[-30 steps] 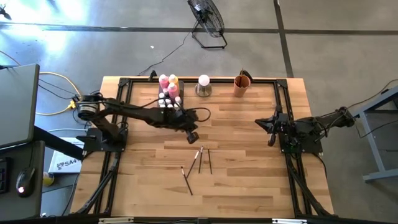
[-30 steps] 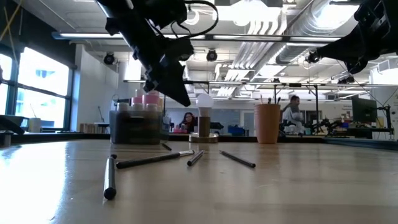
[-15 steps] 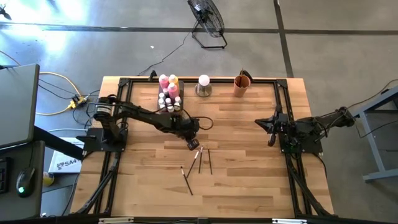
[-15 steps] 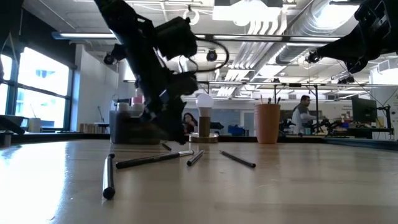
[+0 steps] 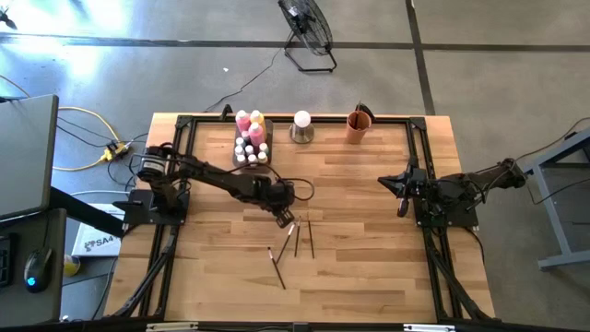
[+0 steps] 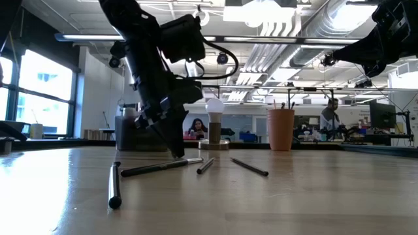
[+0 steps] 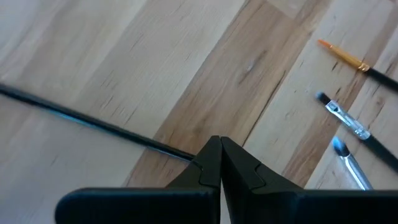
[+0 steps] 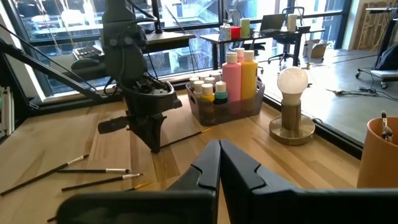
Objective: Pick & Place Paint Supplies
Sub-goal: Put the orange paintbrush into the orange cup
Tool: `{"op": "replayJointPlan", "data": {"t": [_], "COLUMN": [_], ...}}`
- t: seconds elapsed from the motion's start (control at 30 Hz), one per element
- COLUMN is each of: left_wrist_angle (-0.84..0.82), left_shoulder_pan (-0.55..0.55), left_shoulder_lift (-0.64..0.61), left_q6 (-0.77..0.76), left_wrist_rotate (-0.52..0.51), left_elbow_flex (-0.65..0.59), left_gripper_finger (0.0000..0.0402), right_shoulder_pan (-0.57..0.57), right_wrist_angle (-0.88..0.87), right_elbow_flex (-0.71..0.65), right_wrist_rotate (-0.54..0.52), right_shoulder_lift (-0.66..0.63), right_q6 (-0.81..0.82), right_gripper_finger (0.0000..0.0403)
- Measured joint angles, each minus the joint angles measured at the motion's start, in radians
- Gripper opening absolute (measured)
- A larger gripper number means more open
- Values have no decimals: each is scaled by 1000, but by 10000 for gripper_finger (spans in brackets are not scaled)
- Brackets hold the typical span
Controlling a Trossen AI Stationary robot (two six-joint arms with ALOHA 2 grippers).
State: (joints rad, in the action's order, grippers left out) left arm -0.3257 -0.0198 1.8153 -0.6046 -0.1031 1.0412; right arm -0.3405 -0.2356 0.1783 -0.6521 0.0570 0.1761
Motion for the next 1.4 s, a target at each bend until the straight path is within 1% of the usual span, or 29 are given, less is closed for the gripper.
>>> {"op": "replayJointPlan", "data": {"t": [0.13,0.3,0.6,0.73,0.9,0.97,1.1,1.13,1.2,1.33,1.4], "left_wrist_angle": [-32,-178,-426,-472,-465,-474,-517,-530,-542,-528,-522], "left_shoulder_pan": [-25,-51,-116,-146,-161,-156,-126,-114,-78,13,49], "left_shoulder_lift": [0,0,3,3,3,3,3,3,3,3,3], "left_q6": [-19,-52,-162,-194,-161,-166,-212,-215,-220,-209,-208], "left_wrist_rotate": [-43,-58,-160,-239,-335,-393,-557,-577,-579,-491,-479], "left_elbow_flex": [3,46,109,125,186,199,207,207,207,207,207], "left_gripper_finger": [0,0,0,0,0,0,0,0,0,0,0], "right_shoulder_pan": [0,0,0,0,0,0,0,0,0,0,0], "right_wrist_angle": [0,0,0,0,0,0,0,0,0,0,0], "right_elbow_flex": [0,0,0,0,0,0,0,0,0,0,0], "right_wrist_rotate": [0,0,1,1,1,1,1,2,2,2,1], "right_shoulder_lift": [0,0,0,0,0,0,0,0,0,0,0], "right_q6": [1,2,3,3,3,3,7,7,7,7,7], "right_gripper_finger": [2,2,2,2,2,2,2,2,2,2,2]}}
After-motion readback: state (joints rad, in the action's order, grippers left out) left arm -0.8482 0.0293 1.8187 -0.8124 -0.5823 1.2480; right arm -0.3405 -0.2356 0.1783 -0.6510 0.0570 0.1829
